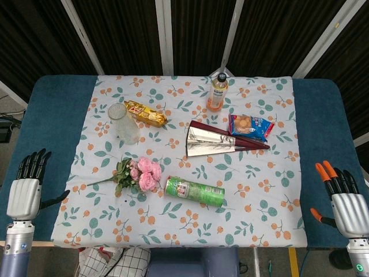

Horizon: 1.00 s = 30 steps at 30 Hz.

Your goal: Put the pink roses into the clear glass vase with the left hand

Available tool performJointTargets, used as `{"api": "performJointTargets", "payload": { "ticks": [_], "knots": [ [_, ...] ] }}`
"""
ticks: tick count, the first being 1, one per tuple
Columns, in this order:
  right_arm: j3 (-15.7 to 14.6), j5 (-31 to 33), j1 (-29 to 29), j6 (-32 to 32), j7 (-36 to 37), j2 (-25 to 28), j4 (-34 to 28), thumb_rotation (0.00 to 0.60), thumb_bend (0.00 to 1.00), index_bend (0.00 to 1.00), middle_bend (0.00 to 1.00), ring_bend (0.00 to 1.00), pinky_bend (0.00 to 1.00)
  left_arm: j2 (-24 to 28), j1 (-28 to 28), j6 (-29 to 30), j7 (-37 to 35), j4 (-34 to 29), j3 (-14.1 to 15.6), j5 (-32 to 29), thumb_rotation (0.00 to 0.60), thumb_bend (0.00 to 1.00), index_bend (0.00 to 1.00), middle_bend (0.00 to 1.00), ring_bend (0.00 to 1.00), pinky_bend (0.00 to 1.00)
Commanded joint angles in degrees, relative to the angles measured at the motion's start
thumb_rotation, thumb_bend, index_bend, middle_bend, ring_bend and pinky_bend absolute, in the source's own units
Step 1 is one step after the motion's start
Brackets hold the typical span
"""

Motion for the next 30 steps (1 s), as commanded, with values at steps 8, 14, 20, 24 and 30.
{"api": "performJointTargets", "payload": {
  "ticks": [8, 14, 20, 24, 30],
  "knots": [
    [0.6, 2.1, -0.2, 0.6, -1.4, -1.1, -0.3, 0.600, 0.16, 0.00, 0.00, 0.00, 0.03, 1.1, 1.1, 0.9, -1.0, -1.4, -0.6, 0.3, 0.600, 0.13, 0.01, 0.01, 0.00, 0.00],
    [0.7, 3.2, -0.1, 0.1, -0.6, -0.7, -0.5, 0.600, 0.16, 0.00, 0.00, 0.00, 0.03, 2.0, 1.3, 0.1, -2.7, -2.4, -1.1, -0.2, 0.600, 0.13, 0.01, 0.02, 0.00, 0.00],
    [1.0, 4.7, -0.3, -0.1, 1.2, -0.4, -0.4, 0.600, 0.16, 0.02, 0.00, 0.00, 0.01, 2.1, 0.2, -3.2, -4.1, -2.6, -2.7, -3.1, 0.600, 0.13, 0.02, 0.03, 0.00, 0.00],
    [1.2, 5.6, -0.1, -0.7, 2.3, -0.1, -0.6, 0.600, 0.16, 0.02, 0.00, 0.00, 0.01, 2.5, -3.7, -12.2, -0.3, -5.1, -4.4, -9.4, 0.600, 0.11, 0.01, 0.03, 0.00, 0.00],
    [1.1, 5.8, 0.0, -0.8, 2.8, 0.1, -0.7, 0.600, 0.16, 0.02, 0.00, 0.00, 0.01, 1.6, -8.9, -21.6, 11.3, -9.9, -5.2, -17.9, 0.600, 0.09, 0.00, 0.02, 0.00, 0.00]
  ]
}}
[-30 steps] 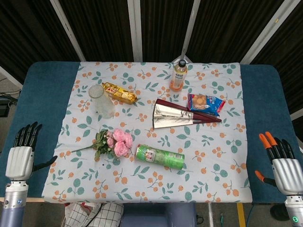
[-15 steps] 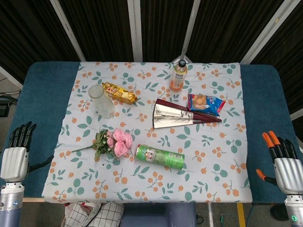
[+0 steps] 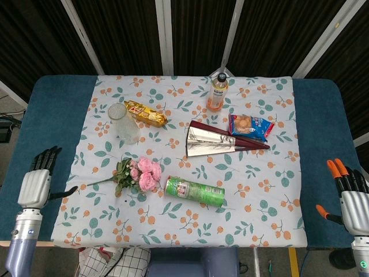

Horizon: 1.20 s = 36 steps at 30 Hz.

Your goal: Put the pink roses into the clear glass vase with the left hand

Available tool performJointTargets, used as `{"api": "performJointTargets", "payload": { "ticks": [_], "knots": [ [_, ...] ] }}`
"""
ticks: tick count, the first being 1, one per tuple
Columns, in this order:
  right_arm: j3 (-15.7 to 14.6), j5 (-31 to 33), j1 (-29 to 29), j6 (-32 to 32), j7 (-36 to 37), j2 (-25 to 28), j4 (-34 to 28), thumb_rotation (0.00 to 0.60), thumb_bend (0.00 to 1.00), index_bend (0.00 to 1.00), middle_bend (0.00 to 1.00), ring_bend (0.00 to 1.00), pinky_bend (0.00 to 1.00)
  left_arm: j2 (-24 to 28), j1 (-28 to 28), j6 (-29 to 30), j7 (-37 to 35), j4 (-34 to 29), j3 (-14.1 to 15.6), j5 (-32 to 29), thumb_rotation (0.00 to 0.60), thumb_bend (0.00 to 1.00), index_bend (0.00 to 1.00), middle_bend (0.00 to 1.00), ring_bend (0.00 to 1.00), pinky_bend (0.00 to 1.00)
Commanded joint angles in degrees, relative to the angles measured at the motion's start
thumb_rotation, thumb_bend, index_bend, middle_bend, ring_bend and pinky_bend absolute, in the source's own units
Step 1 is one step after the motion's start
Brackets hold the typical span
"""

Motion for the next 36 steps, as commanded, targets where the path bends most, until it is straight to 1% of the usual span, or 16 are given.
{"api": "performJointTargets", "payload": {
  "ticks": [1, 3, 6, 8, 12, 15, 20, 23, 25, 28, 31, 33, 36],
  "knots": [
    [0.0, 0.1, 0.0, -0.1, 0.3, 0.1, 0.1, 0.600, 0.16, 0.02, 0.00, 0.00, 0.01, -2.0, -5.3, -6.9, 11.5, -4.5, -1.5, -8.5, 0.600, 0.09, 0.00, 0.02, 0.00, 0.00],
    [0.0, 0.2, 0.0, -0.1, 0.6, 0.1, 0.2, 0.600, 0.16, 0.02, 0.00, 0.00, 0.01, -4.4, -6.6, -7.1, 15.6, -5.6, -2.3, -11.9, 0.600, 0.09, 0.00, 0.02, 0.00, 0.00],
    [-0.1, 0.3, 0.0, -0.2, 1.0, 0.1, 0.6, 0.600, 0.16, 0.02, 0.00, 0.00, 0.01, -7.7, -8.6, -7.7, 19.6, -6.2, -3.0, -15.7, 0.600, 0.09, 0.00, 0.01, 0.00, 0.00],
    [-0.1, 0.4, 0.0, -0.1, 1.1, 0.2, 0.8, 0.600, 0.16, 0.02, 0.00, 0.00, 0.01, -9.8, -9.8, -8.0, 21.4, -5.6, -3.6, -17.6, 0.600, 0.09, 0.00, 0.01, 0.00, 0.00],
    [-0.1, 0.6, -0.1, 0.2, 1.7, 0.4, 0.9, 0.600, 0.16, 0.03, 0.00, 0.00, 0.01, -14.9, -12.7, -8.6, 25.0, -2.6, -4.2, -21.4, 0.600, 0.09, 0.00, 0.01, 0.00, 0.00],
    [0.0, 0.8, -0.2, 0.3, 2.2, 0.5, 1.0, 0.600, 0.16, 0.04, 0.00, 0.00, 0.01, -18.0, -14.2, -9.1, 25.9, -0.8, -4.4, -22.9, 0.600, 0.09, 0.00, 0.01, 0.00, 0.00],
    [0.1, 0.9, -0.2, 0.5, 2.7, 0.5, 1.3, 0.600, 0.16, 0.05, 0.00, 0.00, 0.01, -22.4, -15.9, -8.5, 25.5, 1.9, -4.7, -22.3, 0.600, 0.09, 0.00, 0.01, 0.00, 0.00],
    [0.0, 0.8, -0.2, 0.6, 3.0, 0.6, 1.3, 0.600, 0.16, 0.06, 0.00, 0.00, 0.01, -24.8, -17.1, -8.2, 27.3, 3.5, -4.5, -22.9, 0.600, 0.12, 0.01, 0.04, 0.00, 0.00],
    [-0.1, 0.8, -0.1, 0.5, 3.2, 0.6, 1.4, 0.600, 0.16, 0.06, 0.00, 0.00, 0.01, -26.0, -17.6, -7.8, 27.9, 4.3, -4.4, -22.9, 0.600, 0.16, 0.04, 0.08, 0.00, 0.02],
    [-0.1, 0.8, -0.1, 0.5, 3.6, 0.6, 1.4, 0.600, 0.16, 0.06, 0.00, 0.00, 0.01, -28.4, -18.2, -6.3, 28.3, 6.7, -4.3, -21.8, 0.600, 0.26, 0.09, 0.15, 0.02, 0.09],
    [0.1, 1.0, -0.1, 0.7, 4.2, 0.5, 1.6, 0.600, 0.16, 0.07, 0.00, 0.00, 0.01, -30.1, -18.8, -5.5, 29.5, 8.6, -4.2, -21.6, 0.600, 0.35, 0.14, 0.22, 0.06, 0.13],
    [0.2, 1.1, -0.2, 0.9, 4.5, 0.3, 1.8, 0.600, 0.16, 0.08, 0.00, 0.00, 0.01, -30.8, -19.0, -5.1, 29.7, 9.2, -4.3, -21.5, 0.600, 0.41, 0.20, 0.29, 0.10, 0.17],
    [0.1, 1.0, -0.2, 1.0, 4.8, 0.2, 1.8, 0.600, 0.16, 0.08, 0.00, 0.00, 0.01, -31.7, -19.3, -3.4, 29.8, 10.2, -4.6, -19.8, 0.600, 0.48, 0.27, 0.38, 0.15, 0.21]
  ]
}}
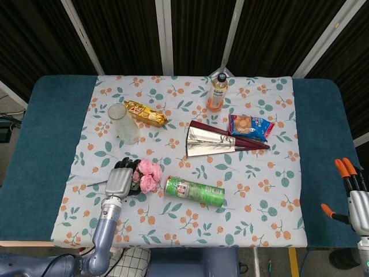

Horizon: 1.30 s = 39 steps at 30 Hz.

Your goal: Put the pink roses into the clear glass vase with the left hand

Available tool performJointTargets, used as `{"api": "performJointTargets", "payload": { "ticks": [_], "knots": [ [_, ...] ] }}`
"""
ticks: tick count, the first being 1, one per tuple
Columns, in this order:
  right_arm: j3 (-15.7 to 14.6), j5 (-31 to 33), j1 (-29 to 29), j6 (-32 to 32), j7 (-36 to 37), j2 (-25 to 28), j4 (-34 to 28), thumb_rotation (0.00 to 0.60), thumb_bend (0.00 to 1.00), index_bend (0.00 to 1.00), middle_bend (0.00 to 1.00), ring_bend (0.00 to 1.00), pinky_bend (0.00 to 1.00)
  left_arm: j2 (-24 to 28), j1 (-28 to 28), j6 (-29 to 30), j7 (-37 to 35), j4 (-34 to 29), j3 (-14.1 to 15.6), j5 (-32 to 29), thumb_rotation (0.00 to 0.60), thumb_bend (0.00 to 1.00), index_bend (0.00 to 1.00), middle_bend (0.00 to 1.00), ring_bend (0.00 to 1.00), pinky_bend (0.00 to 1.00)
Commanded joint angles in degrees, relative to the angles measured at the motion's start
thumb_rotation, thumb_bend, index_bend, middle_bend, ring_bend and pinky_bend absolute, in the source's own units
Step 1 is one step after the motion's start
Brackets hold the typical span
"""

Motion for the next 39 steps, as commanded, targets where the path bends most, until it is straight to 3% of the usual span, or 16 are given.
{"api": "performJointTargets", "payload": {
  "ticks": [1, 5, 15, 24, 27, 32, 35, 39],
  "knots": [
    [-0.1, -0.1, 0.0, 0.0, 0.0, -0.1, 0.1, 0.600, 0.16, 0.08, 0.00, 0.00, 0.01, -1.0, -0.4, 1.9, 0.3, 1.4, -0.3, 1.9, 0.600, 0.49, 0.29, 0.40, 0.16, 0.21],
    [0.0, 0.1, 0.1, -0.1, 1.0, -0.2, 0.1, 0.600, 0.16, 0.09, 0.00, 0.00, 0.01, -2.1, -1.0, 3.4, 2.8, 2.8, -0.6, 2.4, 0.600, 0.56, 0.37, 0.50, 0.18, 0.22],
    [0.4, 1.2, -0.2, -0.2, 4.4, 0.2, -0.1, 0.600, 0.16, 0.13, 0.00, 0.00, 0.01, -1.0, -1.3, 6.7, 2.8, -1.3, -0.5, 8.1, 0.600, 0.58, 0.43, 0.54, 0.19, 0.21],
    [0.6, 1.5, -0.2, 0.3, 2.8, -0.4, -0.3, 0.600, 0.16, 0.13, 0.00, 0.00, 0.01, 10.2, -0.7, 4.2, -15.8, -16.4, -0.5, 23.0, 0.600, 0.56, 0.43, 0.55, 0.22, 0.20],
    [0.7, 1.8, -0.2, 0.3, 2.5, -0.6, -0.3, 0.600, 0.16, 0.13, 0.00, 0.00, 0.01, 12.1, -0.8, 7.3, -19.4, -18.1, -3.9, 27.7, 0.600, 0.56, 0.42, 0.55, 0.22, 0.20],
    [0.9, 2.4, -0.1, 0.0, 2.4, -1.1, 0.0, 0.600, 0.16, 0.13, 0.00, 0.00, 0.01, 13.8, -3.3, 11.4, -26.0, -16.5, -14.0, 31.3, 0.600, 0.55, 0.43, 0.56, 0.22, 0.20],
    [1.2, 3.3, 0.1, -0.6, 2.4, -1.6, 0.4, 0.600, 0.16, 0.13, 0.00, 0.00, 0.01, 15.3, -5.1, 11.5, -34.9, -13.2, -18.8, 31.9, 0.600, 0.55, 0.44, 0.56, 0.22, 0.20],
    [1.7, 4.7, 0.5, -1.4, 1.8, -2.3, 1.0, 0.600, 0.16, 0.14, 0.00, 0.00, 0.01, 16.3, -6.7, 11.6, -47.6, -8.3, -22.8, 31.2, 0.600, 0.55, 0.44, 0.56, 0.22, 0.21]
  ]
}}
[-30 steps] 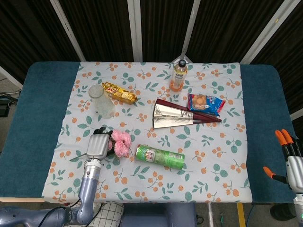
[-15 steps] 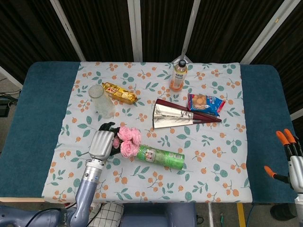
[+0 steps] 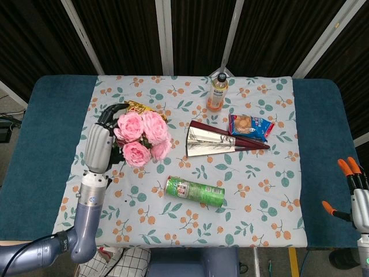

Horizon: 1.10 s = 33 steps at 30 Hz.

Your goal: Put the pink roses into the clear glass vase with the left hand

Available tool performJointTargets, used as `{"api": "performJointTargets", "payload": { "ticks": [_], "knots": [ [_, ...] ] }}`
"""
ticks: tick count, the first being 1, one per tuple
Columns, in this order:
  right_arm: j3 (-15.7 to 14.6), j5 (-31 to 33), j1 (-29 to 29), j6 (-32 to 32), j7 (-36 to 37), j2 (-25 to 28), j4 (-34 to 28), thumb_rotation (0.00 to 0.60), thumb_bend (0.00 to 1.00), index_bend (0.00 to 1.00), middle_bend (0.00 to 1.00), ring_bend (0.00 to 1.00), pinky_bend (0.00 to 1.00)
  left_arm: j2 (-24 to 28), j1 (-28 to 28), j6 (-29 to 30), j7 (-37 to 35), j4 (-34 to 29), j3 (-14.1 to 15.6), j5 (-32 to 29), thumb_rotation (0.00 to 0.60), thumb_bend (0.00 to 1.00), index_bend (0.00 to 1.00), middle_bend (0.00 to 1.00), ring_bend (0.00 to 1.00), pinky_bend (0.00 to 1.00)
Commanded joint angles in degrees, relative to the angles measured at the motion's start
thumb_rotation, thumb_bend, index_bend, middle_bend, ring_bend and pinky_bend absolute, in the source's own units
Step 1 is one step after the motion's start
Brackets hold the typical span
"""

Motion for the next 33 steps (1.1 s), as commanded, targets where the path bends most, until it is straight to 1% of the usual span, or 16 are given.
{"api": "performJointTargets", "payload": {
  "ticks": [1, 4, 7, 10, 12, 16, 22, 33],
  "knots": [
    [0.4, 1.0, 0.3, -0.7, -0.4, -0.6, 0.4, 0.600, 0.16, 0.14, 0.00, 0.00, 0.01, 2.3, -3.4, 1.0, -16.7, 7.7, -7.9, 0.4, 0.600, 0.55, 0.44, 0.56, 0.22, 0.21],
    [0.5, 1.9, 0.5, -1.3, -0.8, -1.1, 0.9, 0.600, 0.16, 0.14, 0.00, 0.00, 0.01, 1.9, -5.0, -0.1, -21.7, 11.7, -9.8, -1.5, 0.600, 0.55, 0.44, 0.56, 0.22, 0.21],
    [0.9, 3.3, 0.9, -2.4, -1.1, -1.6, 1.5, 0.600, 0.16, 0.14, 0.00, 0.00, 0.01, 0.8, -7.9, -1.6, -26.8, 16.3, -12.6, -4.3, 0.600, 0.55, 0.44, 0.55, 0.22, 0.21],
    [1.1, 4.2, 1.1, -3.3, -0.8, -1.6, 1.7, 0.600, 0.16, 0.14, 0.00, 0.00, 0.01, 0.1, -10.9, -2.3, -28.4, 20.6, -14.2, -5.2, 0.600, 0.55, 0.44, 0.55, 0.22, 0.21],
    [1.3, 4.9, 1.1, -3.5, -0.9, -1.7, 2.0, 0.600, 0.16, 0.14, 0.00, 0.00, 0.01, -0.4, -12.5, -2.5, -28.8, 23.1, -14.4, -5.3, 0.600, 0.55, 0.44, 0.55, 0.22, 0.21],
    [1.8, 5.9, 1.1, -3.8, -0.6, -1.8, 2.4, 0.600, 0.16, 0.14, 0.00, 0.00, 0.01, -1.7, -14.4, -2.6, -30.4, 27.2, -14.2, -6.2, 0.600, 0.54, 0.44, 0.55, 0.22, 0.21],
    [2.2, 6.9, 1.1, -4.2, -0.2, -1.9, 3.1, 0.600, 0.16, 0.14, 0.00, 0.00, 0.01, -4.8, -16.6, -3.0, -33.9, 34.7, -12.6, -7.9, 0.600, 0.54, 0.44, 0.55, 0.22, 0.23],
    [2.6, 7.5, 1.0, -4.3, 0.4, -2.2, 3.4, 0.600, 0.16, 0.15, 0.00, 0.00, 0.01, -7.1, -16.9, -1.1, -37.4, 41.2, -9.2, -7.8, 0.600, 0.54, 0.44, 0.55, 0.23, 0.23]
  ]
}}
